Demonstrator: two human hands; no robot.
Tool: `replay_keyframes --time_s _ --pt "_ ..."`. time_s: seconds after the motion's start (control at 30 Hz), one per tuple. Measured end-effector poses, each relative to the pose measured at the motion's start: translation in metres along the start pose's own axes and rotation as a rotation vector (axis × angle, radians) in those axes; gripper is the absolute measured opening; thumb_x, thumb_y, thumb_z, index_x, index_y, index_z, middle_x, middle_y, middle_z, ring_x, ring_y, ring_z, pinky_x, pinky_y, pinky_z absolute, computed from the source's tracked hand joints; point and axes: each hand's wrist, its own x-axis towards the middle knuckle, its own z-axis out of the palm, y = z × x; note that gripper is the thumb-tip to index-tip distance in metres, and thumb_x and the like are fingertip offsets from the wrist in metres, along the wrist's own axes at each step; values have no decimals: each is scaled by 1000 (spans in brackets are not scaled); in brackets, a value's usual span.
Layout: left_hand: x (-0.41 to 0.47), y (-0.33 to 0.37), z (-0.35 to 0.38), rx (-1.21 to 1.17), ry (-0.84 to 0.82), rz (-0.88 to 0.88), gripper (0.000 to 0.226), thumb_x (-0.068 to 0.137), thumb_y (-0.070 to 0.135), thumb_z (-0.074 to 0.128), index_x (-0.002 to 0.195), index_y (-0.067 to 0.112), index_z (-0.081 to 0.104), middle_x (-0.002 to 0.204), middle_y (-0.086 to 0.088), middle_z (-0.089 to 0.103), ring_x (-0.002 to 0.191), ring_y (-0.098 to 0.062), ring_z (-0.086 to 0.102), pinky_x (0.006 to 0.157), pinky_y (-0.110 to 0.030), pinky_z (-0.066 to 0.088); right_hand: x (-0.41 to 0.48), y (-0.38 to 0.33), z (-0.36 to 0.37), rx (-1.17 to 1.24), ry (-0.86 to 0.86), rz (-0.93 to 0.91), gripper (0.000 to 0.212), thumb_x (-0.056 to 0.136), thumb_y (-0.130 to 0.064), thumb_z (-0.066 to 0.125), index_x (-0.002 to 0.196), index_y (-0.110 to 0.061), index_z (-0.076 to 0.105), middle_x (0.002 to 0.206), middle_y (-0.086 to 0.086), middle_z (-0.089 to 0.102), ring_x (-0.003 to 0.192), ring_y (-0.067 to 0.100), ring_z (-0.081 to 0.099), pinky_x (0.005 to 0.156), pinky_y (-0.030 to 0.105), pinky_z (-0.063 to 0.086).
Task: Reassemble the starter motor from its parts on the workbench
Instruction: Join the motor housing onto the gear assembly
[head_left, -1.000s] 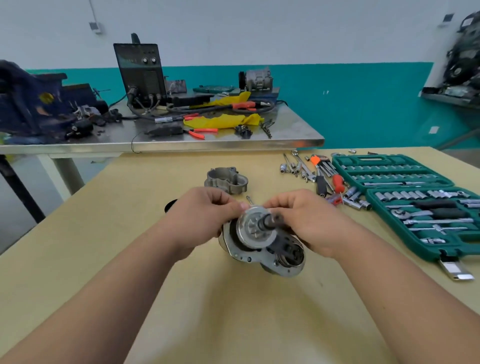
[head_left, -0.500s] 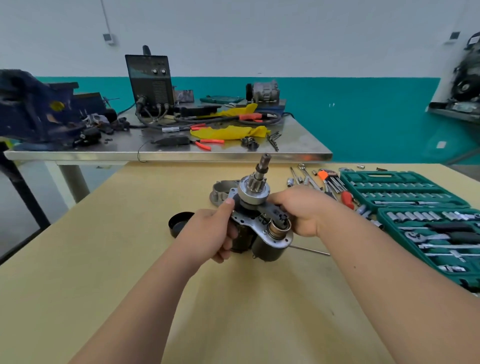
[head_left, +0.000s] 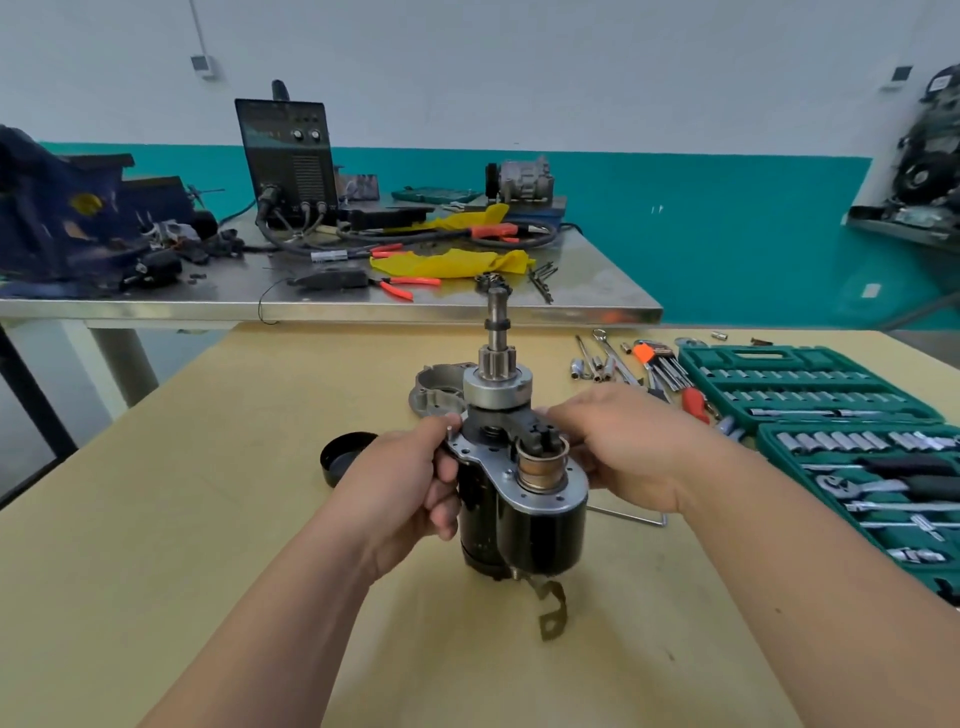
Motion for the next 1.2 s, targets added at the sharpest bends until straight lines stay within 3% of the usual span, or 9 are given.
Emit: replay_keyframes --time_s 0.1,0.23,0.5,0.57,0.67,0.8,0.93,1.1,1.2 --pt "5 1 -1 -35 -28 -3 63 99 33 46 38 20 42 36 1 25 32 -16 29 38 -21 34 4 1 6 -11 45 -16 29 99 -28 53 96 -1 62 79 22 57 62 25 47 54 33 40" --pt "3 -3 -4 -53 -75 14 61 99 35 46 40 19 46 36 0 27 33 -16 31 39 -21 35 9 3 11 89 72 22 28 93 -21 56 106 2 67 96 23 70 80 27 60 72 39 48" --pt "3 -3 -5 -35 -79 25 58 97 35 49 42 18 46 37 0 26 33 -16 30 39 -24 35 2 15 14 363 37 70 20 98 -22 50 94 -7 62 91 16 51 86 28 45 78 41 36" --pt "4 -2 -4 -28 -65 21 59 97 38 49 42 19 45 37 0 26 33 -16 31 38 -25 35 2 17 16 399 67 40 21 99 -20 49 87 -7 62 79 16 51 76 28 47 72 38 39" --pt "6 -4 -2 6 -32 42 62 97 50 43 43 20 45 40 -1 28 35 -19 33 40 -26 37 4 19 18 436 82 6 20 99 -17 50 83 -9 58 54 3 49 44 14 43 44 24 34" --pt "10 -3 -2 8 -1 37 54 96 45 46 51 17 41 41 -1 26 35 -19 31 41 -24 35 5 19 20 548 57 -2 29 101 -13 44 75 -8 53 46 1 42 32 9 31 30 19 28" --pt "10 -3 -4 -11 -25 -11 52 90 38 49 44 18 41 39 2 23 33 -16 27 40 -22 32 5 23 21 483 38 -18 30 99 -16 46 71 -9 55 45 -1 40 33 9 30 41 24 24" --pt "4 -1 -4 -26 -57 0 40 63 46 61 44 17 42 38 2 22 33 -15 27 39 -21 32 5 27 21 393 19 -111 17 97 -10 48 98 -2 62 61 11 48 49 20 43 47 27 34" --pt "2 -3 -2 -41 -38 27 43 72 47 61 44 19 44 39 2 24 34 -15 28 41 -22 32 3 27 21 377 45 -132 20 96 -10 51 85 -4 67 71 15 50 58 25 42 50 31 32"
